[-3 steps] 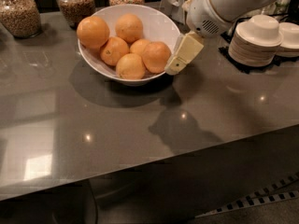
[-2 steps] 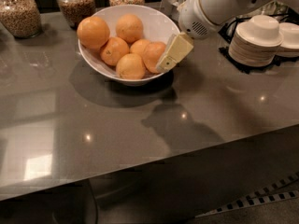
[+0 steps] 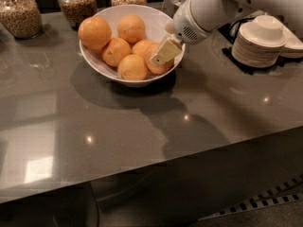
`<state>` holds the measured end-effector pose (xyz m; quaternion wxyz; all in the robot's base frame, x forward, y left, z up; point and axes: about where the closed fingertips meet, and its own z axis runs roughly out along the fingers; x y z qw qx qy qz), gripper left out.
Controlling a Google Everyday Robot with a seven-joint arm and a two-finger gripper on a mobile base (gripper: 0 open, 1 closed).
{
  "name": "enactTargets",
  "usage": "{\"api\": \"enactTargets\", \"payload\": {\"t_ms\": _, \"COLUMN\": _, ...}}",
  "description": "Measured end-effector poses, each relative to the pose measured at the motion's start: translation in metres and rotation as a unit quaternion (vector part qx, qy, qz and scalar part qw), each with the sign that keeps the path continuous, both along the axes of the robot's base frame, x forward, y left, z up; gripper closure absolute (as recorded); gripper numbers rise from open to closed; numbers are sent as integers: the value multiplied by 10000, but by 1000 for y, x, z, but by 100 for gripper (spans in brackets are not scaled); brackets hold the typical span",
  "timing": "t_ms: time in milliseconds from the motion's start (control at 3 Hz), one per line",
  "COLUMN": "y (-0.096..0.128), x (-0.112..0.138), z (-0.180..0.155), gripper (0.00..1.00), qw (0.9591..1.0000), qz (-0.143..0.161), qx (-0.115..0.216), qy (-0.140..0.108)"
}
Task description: Pick orange from white bowl
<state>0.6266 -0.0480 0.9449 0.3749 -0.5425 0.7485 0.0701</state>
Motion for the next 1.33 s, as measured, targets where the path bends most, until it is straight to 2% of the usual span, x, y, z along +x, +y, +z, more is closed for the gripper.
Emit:
{"api": "enactTargets", "payload": {"t_ms": 667, "y": 6, "x": 4, "z": -24, "gripper": 27, "qw": 9994, "qz": -81, "qx": 138, "qy": 297}}
{"api": "enactTargets", "payload": {"t_ms": 1333, "y": 1, "x": 20, "z": -47, "gripper": 27, "qw": 9992, "qz": -234, "qx": 44, "qy": 319}}
